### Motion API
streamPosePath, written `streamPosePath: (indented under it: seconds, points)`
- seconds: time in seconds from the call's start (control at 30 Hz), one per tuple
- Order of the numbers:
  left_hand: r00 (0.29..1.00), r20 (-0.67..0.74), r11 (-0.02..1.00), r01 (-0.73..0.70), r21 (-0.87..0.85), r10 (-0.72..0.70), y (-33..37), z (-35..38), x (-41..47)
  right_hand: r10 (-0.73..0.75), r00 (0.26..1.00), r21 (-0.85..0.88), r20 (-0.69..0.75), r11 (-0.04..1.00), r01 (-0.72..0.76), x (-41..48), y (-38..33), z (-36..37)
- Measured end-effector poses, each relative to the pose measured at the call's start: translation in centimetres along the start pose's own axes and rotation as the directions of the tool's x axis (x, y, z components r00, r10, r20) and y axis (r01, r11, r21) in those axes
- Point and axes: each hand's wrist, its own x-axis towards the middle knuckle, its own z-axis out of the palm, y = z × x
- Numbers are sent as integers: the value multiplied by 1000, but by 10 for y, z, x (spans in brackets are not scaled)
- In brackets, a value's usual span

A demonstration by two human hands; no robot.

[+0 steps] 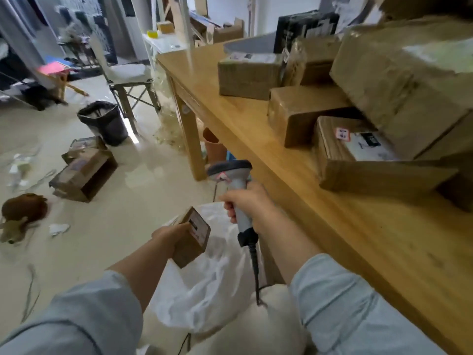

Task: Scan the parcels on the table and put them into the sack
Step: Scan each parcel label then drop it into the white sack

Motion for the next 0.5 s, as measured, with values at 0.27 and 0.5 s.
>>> streamPosePath:
  seconds: [0.27,0.5]
  points:
    - [989,116,993,-98,64,90,-30,1,-48,7,976,151,-219,988,26,-36,40,7]
    - [956,44,953,-286,-99,291,24,-5,-99,-73,943,167,-326,977,133,-65,40,15]
